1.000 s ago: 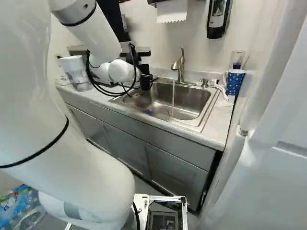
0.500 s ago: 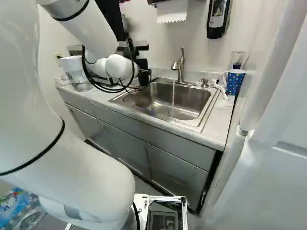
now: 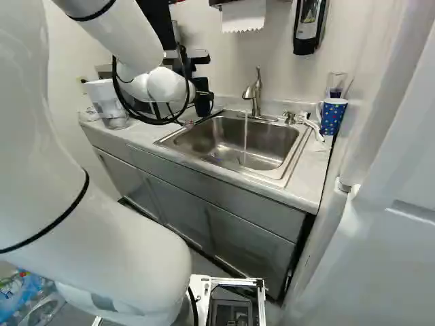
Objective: Rinse the cup and place it in the tray
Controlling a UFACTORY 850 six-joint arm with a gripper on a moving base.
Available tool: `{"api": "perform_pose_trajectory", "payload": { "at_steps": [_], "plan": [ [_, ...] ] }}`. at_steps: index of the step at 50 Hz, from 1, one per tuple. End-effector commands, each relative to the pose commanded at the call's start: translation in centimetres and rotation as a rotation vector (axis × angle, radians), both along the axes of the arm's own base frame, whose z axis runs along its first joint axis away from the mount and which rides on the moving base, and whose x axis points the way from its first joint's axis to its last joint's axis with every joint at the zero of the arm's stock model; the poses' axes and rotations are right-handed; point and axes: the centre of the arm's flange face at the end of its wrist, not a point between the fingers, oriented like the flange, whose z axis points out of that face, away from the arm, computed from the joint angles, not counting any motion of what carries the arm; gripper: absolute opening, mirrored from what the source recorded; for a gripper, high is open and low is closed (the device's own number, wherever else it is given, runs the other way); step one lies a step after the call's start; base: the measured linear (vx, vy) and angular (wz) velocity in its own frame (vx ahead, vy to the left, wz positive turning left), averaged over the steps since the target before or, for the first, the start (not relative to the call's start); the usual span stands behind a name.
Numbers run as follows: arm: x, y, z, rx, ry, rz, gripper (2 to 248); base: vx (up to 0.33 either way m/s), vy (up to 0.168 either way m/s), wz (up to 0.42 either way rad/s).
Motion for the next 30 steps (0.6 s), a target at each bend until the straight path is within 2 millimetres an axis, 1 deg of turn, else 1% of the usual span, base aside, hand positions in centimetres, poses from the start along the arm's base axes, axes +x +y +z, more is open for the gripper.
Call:
{"api": "perform_pose_trajectory", "payload": {
  "at_steps": [21,30],
  "plan": [
    [0.0,0.1,2.0,0.000,-0.016,0.003,124,0.000,0.000,0.000],
    [-0.2,0.1,3.0,0.056,-0.037,-0.014,124,0.000,0.000,0.000]
  ]
}}
